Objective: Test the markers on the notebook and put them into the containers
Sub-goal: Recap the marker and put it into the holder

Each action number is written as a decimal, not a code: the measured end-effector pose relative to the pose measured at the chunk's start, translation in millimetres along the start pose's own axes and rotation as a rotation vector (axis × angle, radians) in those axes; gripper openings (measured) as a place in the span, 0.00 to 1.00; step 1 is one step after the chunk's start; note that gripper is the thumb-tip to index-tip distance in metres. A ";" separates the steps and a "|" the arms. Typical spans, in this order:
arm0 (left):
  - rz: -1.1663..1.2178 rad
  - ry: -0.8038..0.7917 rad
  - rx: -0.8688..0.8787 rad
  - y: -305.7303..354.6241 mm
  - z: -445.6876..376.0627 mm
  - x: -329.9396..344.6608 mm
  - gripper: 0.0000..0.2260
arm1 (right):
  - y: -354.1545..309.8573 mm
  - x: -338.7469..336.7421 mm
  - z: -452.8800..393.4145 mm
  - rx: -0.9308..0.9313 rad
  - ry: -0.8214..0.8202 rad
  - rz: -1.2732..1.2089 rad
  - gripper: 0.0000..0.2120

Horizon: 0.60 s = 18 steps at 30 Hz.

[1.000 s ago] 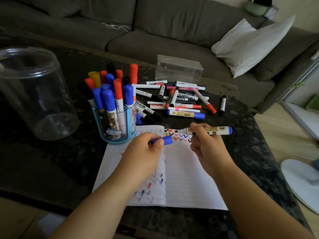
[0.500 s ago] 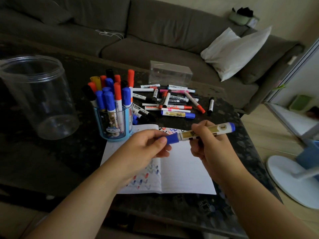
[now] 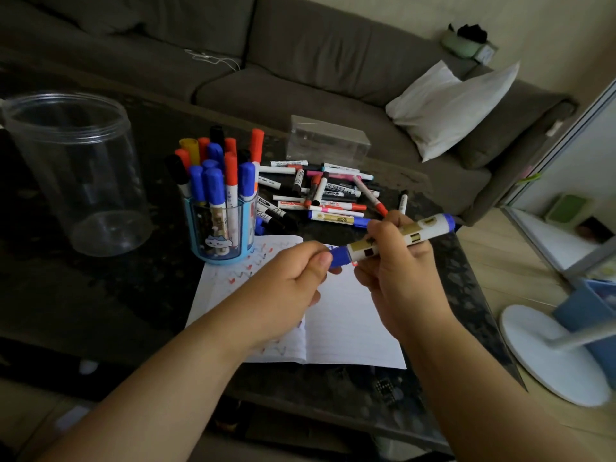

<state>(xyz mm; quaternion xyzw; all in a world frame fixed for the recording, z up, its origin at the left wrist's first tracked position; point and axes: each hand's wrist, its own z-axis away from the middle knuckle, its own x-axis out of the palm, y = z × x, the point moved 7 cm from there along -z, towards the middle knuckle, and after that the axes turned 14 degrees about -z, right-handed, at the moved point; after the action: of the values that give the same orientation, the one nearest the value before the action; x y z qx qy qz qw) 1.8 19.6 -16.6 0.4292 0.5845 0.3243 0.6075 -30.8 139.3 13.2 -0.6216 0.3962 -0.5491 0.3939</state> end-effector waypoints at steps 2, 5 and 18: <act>-0.018 -0.002 0.005 1.7 1.5 1.4 0.11 | -2.8 -2.1 1.7 0.000 0.011 -0.001 0.15; -0.070 0.005 0.005 8.9 10.1 5.9 0.10 | -6.3 -5.8 12.8 0.010 0.015 0.014 0.13; -0.318 0.136 -0.005 50.0 84.5 -29.4 0.08 | -55.3 1.1 87.1 0.157 -0.105 0.163 0.12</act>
<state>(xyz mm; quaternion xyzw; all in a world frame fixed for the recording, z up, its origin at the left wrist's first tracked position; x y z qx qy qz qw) 87.6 2.3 36.8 0.3069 0.6839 0.2537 0.6113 59.2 163.7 57.1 -0.5825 0.3799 -0.5115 0.5047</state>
